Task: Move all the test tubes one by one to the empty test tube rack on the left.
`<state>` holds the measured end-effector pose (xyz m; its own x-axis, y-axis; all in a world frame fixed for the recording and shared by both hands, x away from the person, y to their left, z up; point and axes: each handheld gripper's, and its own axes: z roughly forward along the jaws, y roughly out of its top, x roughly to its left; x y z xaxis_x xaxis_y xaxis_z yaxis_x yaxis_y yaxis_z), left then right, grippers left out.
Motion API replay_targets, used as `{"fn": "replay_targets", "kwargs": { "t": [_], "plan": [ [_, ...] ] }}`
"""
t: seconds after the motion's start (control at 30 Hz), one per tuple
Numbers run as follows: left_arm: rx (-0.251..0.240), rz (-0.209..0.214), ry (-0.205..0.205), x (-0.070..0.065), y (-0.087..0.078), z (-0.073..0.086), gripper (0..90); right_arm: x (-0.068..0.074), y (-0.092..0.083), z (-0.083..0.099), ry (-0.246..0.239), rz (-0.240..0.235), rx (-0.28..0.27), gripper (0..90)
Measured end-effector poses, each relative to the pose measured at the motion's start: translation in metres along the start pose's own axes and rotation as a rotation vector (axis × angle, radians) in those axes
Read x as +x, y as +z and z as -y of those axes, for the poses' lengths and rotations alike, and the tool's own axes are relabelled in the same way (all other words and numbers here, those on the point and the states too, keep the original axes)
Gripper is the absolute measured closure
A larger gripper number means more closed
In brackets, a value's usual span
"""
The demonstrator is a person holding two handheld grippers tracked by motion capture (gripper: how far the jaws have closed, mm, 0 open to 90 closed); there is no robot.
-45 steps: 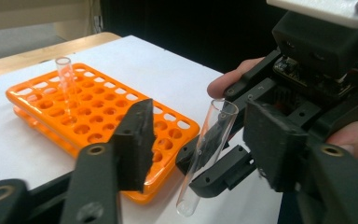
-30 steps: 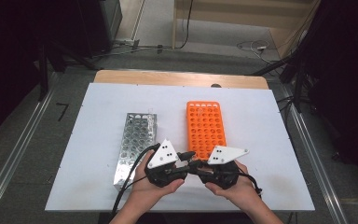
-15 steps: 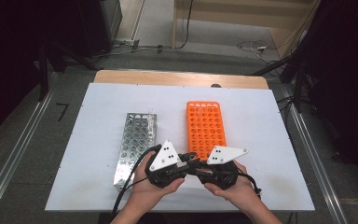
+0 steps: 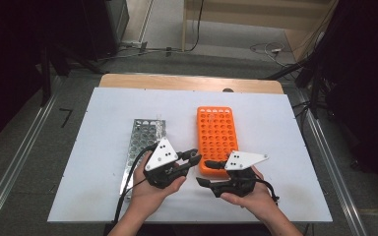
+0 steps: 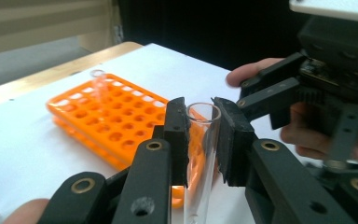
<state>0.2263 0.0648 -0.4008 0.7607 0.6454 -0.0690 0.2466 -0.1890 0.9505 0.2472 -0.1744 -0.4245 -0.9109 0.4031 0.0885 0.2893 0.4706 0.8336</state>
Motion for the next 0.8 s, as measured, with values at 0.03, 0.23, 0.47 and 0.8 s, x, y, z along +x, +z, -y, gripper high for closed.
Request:
{"fn": "replay_targets", "kwargs": {
  "t": [0.03,0.23,0.47,0.8],
  "plan": [
    [-0.006,-0.008,-0.006,0.003,-0.002,-0.001,75.8,-0.001,0.000,0.000,0.003,0.004,0.001,23.5],
    [-0.019,-0.055,-0.018,0.022,-0.011,-0.003,75.8,-0.007,-0.003,0.001,0.021,0.019,-0.014,6.4],
    [-0.043,-0.106,-0.043,0.043,-0.023,-0.004,75.9,-0.015,-0.009,0.004,0.033,0.047,-0.040,1.8],
    [-0.064,-0.193,-0.063,0.069,-0.032,0.001,75.9,-0.025,-0.013,0.009,0.056,0.074,-0.042,1.9]
  ]
}}
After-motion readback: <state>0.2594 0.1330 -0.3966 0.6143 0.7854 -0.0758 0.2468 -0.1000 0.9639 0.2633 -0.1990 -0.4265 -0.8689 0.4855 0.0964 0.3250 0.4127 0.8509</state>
